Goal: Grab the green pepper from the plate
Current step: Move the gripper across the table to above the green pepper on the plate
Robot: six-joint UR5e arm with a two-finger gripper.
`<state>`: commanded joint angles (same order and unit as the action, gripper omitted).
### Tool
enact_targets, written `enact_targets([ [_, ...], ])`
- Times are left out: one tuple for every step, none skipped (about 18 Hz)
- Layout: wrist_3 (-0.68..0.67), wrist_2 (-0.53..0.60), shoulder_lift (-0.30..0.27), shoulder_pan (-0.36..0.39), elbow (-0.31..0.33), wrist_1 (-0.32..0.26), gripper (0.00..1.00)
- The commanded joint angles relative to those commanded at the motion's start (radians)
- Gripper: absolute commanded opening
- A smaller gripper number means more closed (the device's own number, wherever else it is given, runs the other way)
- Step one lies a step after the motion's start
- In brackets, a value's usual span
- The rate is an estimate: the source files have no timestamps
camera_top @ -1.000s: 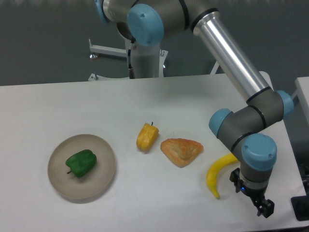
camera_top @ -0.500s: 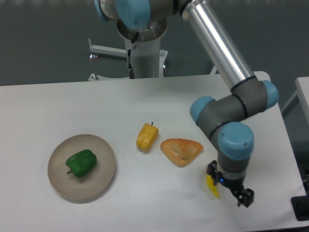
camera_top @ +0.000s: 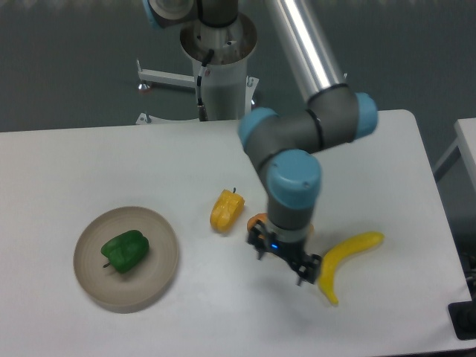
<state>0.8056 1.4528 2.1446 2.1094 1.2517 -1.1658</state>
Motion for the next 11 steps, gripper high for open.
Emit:
enact_targets([
  [-0.032, -0.023, -0.006, -0.017, 0.005, -0.002, 1.00],
  [-0.064, -0.044, -0.009, -0.037, 0.012, 0.000, 1.00],
  [-0.098, -0.058, -0.012, -0.049, 0.018, 0.000, 1.00],
  [-0.132, -0.066, -0.020, -0.064, 0.026, 0.002, 1.00],
  [-0.167, -0.069, -0.028, -0.084, 0.035, 0.008, 1.00],
  [-0.189, -0.069, -0.031, -0.103, 0.052, 0.032, 1.00],
  [-0.207, -0.071, -0.038, -0.118, 0.076, 0.066, 1.00],
  [-0.223, -0.071, -0.048, -0.130, 0.107, 0.098, 1.00],
  [-0.235, -0.071, -0.058, -0.144, 0.142, 0.130, 1.00],
  [-0.244, -0.071, -0.072, -0.155, 0.172, 0.156, 1.00],
  [-0.249, -0.071, -0.083, -0.163, 0.195, 0.170, 1.00],
])
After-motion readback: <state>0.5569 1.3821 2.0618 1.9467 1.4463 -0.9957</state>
